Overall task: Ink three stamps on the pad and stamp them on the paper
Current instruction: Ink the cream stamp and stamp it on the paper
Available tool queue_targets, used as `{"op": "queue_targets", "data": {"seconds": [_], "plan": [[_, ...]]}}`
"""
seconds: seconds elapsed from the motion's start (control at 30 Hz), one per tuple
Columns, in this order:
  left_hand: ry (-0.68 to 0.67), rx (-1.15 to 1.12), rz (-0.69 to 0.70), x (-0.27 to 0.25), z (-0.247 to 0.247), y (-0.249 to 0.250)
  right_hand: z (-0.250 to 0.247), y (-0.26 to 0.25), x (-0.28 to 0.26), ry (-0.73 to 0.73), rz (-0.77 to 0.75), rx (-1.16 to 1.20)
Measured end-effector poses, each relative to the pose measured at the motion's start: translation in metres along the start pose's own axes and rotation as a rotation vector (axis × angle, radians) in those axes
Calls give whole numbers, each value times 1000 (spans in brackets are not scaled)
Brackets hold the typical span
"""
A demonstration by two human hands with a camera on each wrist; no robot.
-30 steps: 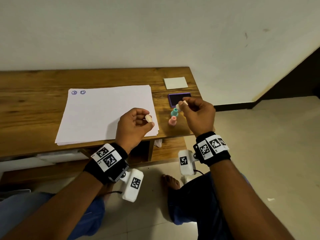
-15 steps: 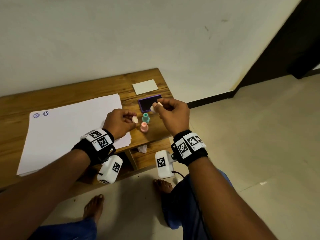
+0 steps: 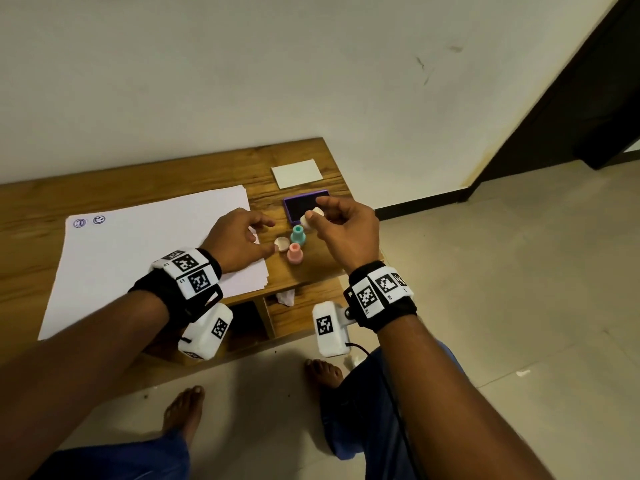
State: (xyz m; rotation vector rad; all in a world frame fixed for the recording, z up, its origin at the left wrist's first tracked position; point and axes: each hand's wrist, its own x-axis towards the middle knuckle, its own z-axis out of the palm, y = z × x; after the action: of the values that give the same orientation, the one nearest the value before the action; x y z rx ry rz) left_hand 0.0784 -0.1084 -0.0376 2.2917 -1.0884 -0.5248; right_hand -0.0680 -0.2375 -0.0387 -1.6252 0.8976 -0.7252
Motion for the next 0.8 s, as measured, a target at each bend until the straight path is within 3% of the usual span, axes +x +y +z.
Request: {"op": "queue_targets", "data": {"seconds": [0.27,0.53,0.8], "plan": [[71,-92,-89,7,1,-3,0,1,2,33,29,-22],[-32,-46,-81,43,-1,13,1,-2,23,52,11,-16],[-91,41,-46,66,7,16,19,-13,59,-108,-137,-403]]}}
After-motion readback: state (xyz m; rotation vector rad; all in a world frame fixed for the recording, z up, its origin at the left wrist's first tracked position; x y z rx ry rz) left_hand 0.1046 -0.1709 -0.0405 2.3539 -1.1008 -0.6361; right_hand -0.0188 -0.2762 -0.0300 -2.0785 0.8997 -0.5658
